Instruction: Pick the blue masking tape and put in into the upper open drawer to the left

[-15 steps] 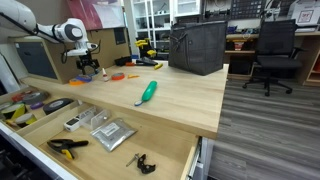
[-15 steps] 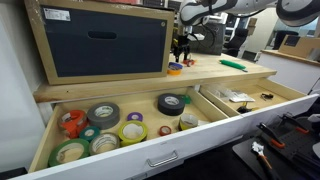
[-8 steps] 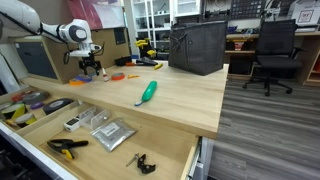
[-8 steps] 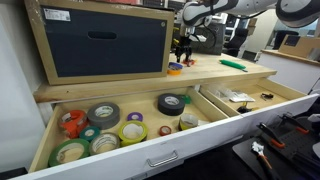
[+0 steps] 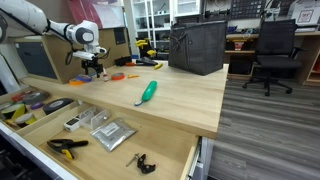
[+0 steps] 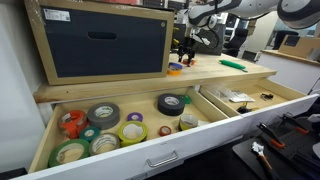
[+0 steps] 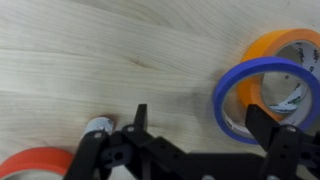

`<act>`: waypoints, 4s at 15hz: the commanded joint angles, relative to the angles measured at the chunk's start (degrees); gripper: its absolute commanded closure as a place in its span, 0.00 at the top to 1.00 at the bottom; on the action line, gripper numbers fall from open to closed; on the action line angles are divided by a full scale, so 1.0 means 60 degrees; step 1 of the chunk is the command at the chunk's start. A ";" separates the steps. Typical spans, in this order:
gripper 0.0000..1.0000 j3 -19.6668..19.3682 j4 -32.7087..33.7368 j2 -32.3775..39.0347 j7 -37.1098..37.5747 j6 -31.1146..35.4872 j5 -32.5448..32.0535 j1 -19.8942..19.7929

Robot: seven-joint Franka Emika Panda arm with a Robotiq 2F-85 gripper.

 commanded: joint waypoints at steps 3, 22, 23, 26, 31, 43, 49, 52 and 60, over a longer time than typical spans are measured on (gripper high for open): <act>1.00 0.0082 -0.0069 -0.0033 0.0041 -0.0241 0.0831 0.0092; 0.00 0.0094 -0.0785 -0.0174 0.0000 -0.0177 0.1195 -0.0030; 0.00 0.0100 -0.0831 -0.0283 -0.0111 -0.0231 0.1124 0.0008; 0.03 0.0082 -0.1390 -0.1014 -0.0835 -0.0346 0.0792 0.0068; 0.03 0.0119 -0.2319 -0.2577 -0.2347 -0.1324 0.0303 0.0022; 0.03 0.0342 -0.5656 -0.5063 -0.3924 -0.1100 -0.2248 0.1307; 0.03 0.0787 -0.7926 -0.6276 -0.3299 0.1326 -0.3169 0.2076; 0.03 0.0848 -0.9386 -0.7189 -0.2694 0.2856 -0.3898 0.2249; 0.03 0.1141 -1.1085 -0.7738 -0.0736 0.4486 -0.5156 0.2816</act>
